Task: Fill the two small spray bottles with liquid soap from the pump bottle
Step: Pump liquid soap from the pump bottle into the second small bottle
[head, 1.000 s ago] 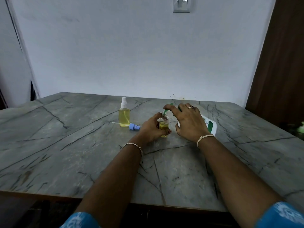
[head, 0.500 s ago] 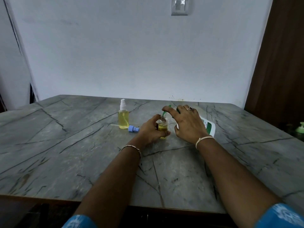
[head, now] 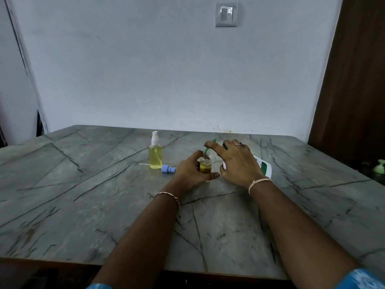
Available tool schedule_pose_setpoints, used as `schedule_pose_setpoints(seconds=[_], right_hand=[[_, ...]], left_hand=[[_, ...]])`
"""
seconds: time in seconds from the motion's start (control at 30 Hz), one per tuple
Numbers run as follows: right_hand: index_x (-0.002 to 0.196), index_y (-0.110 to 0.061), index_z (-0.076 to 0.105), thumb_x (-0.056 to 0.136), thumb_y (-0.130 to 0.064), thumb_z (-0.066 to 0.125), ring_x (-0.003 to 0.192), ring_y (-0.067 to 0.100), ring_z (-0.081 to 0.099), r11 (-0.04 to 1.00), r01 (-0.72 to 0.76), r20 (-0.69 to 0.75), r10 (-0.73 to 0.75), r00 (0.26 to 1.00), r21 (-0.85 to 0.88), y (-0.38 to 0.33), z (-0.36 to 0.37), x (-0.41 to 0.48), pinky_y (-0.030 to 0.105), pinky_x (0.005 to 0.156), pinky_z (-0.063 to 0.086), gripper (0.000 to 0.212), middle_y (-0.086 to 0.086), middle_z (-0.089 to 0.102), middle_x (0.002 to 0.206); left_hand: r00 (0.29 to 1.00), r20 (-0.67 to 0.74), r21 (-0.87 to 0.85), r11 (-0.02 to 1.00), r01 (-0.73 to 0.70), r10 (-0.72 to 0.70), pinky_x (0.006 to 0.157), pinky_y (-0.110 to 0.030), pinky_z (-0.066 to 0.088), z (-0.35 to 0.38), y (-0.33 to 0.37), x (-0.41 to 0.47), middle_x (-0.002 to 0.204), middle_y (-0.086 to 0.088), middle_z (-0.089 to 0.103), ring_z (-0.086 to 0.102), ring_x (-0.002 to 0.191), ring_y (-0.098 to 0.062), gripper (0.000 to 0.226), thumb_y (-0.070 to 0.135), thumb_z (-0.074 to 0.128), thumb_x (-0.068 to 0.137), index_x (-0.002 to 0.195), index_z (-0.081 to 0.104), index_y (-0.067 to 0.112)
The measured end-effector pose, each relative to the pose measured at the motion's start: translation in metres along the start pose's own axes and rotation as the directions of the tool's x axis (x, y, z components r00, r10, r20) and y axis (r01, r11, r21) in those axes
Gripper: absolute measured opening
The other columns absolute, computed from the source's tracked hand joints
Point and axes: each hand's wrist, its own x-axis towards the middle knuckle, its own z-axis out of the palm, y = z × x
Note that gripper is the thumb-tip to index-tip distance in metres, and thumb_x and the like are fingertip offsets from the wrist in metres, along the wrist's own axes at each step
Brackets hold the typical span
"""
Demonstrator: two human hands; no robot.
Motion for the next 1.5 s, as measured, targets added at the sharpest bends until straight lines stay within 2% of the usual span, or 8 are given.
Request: schedule_pose_setpoints(seconds=[0.23,0.6,0.8,0.97,1.17,1.3,1.4,1.5], right_hand=[[0.137,-0.034,0.034,0.079,-0.021,0.063,0.112,0.026,0.05,0.999,-0.016,-0.013,0.017,1.0,0.031,-0.005,-0.002,0.003,0.042,0.095,0.04,0.066,0.005,0.056,0.114],[0.139,-0.037,0.028,0.078,-0.018,0.063,0.11,0.026,0.05,1.0,0.003,-0.011,-0.003,1.0,-0.004,-0.001,0.0,0.0,0.041,0.094,0.041,0.073,0.005,0.056,0.113],[0.129,-0.033,0.039,0.075,-0.019,0.066,0.11,0.025,0.051,0.997,-0.022,-0.043,0.025,0.999,0.077,-0.006,-0.001,0.006,0.042,0.094,0.041,0.061,0.003,0.057,0.113],[0.135,-0.036,0.033,0.077,-0.021,0.065,0.108,0.026,0.051,0.999,0.001,-0.037,0.001,0.999,0.044,-0.002,0.001,0.002,0.042,0.093,0.043,0.068,0.004,0.057,0.111],[0.13,-0.035,0.036,0.074,-0.018,0.064,0.106,0.025,0.052,0.997,-0.006,-0.054,0.011,0.999,0.078,-0.002,0.001,0.003,0.043,0.092,0.044,0.065,0.003,0.058,0.108],[0.125,-0.033,0.039,0.074,-0.018,0.065,0.107,0.025,0.052,0.994,-0.006,-0.061,0.012,0.998,0.105,-0.005,0.001,0.006,0.043,0.092,0.044,0.06,0.002,0.058,0.109],[0.131,-0.034,0.037,0.075,-0.019,0.065,0.107,0.025,0.052,0.997,0.007,-0.061,-0.002,0.998,0.082,-0.002,0.002,0.004,0.042,0.091,0.044,0.064,0.003,0.057,0.11],[0.14,-0.039,0.027,0.077,-0.023,0.062,0.104,0.025,0.051,0.996,0.041,-0.022,-0.039,0.999,0.073,0.005,0.0,0.002,0.04,0.089,0.045,0.073,0.003,0.056,0.105]], left_hand=[[1.0,0.001,0.01,1.0,-0.025,0.025,0.092,-0.042,0.052,-0.002,0.002,-0.001,0.114,-0.004,0.068,0.066,0.101,-0.022,0.067,0.041,0.081,0.07,0.125,0.048,0.022],[0.999,0.025,-0.012,1.0,0.028,-0.028,0.095,-0.043,0.051,-0.002,-0.001,0.0,0.119,-0.006,0.066,0.065,0.103,-0.022,0.086,0.052,0.08,0.064,0.135,0.043,0.021],[0.999,0.031,-0.041,0.999,0.025,-0.024,0.096,-0.041,0.051,-0.003,0.001,0.0,0.119,-0.005,0.066,0.064,0.104,-0.021,0.07,0.033,0.081,0.073,0.132,0.047,0.021],[0.999,0.026,-0.029,0.998,0.047,-0.046,0.096,-0.043,0.051,-0.002,-0.002,0.002,0.119,-0.005,0.066,0.065,0.104,-0.021,0.09,0.053,0.082,0.061,0.136,0.044,0.02],[0.999,0.035,-0.02,0.999,0.041,-0.04,0.097,-0.042,0.05,-0.003,0.002,0.0,0.117,-0.005,0.068,0.065,0.104,-0.022,0.081,0.044,0.082,0.067,0.135,0.044,0.021],[0.998,0.029,-0.056,0.997,0.053,-0.051,0.095,-0.043,0.052,-0.002,-0.001,0.0,0.116,-0.005,0.068,0.066,0.103,-0.021,0.1,0.06,0.078,0.051,0.136,0.044,0.02],[0.998,0.031,-0.055,0.997,0.059,-0.057,0.096,-0.043,0.051,-0.002,0.0,0.0,0.116,-0.005,0.068,0.066,0.104,-0.021,0.093,0.053,0.082,0.057,0.136,0.044,0.019],[0.998,0.031,-0.05,0.997,0.057,-0.056,0.096,-0.042,0.051,-0.001,-0.002,0.002,0.113,-0.003,0.07,0.067,0.101,-0.02,0.102,0.066,0.075,0.048,0.134,0.045,0.022]])
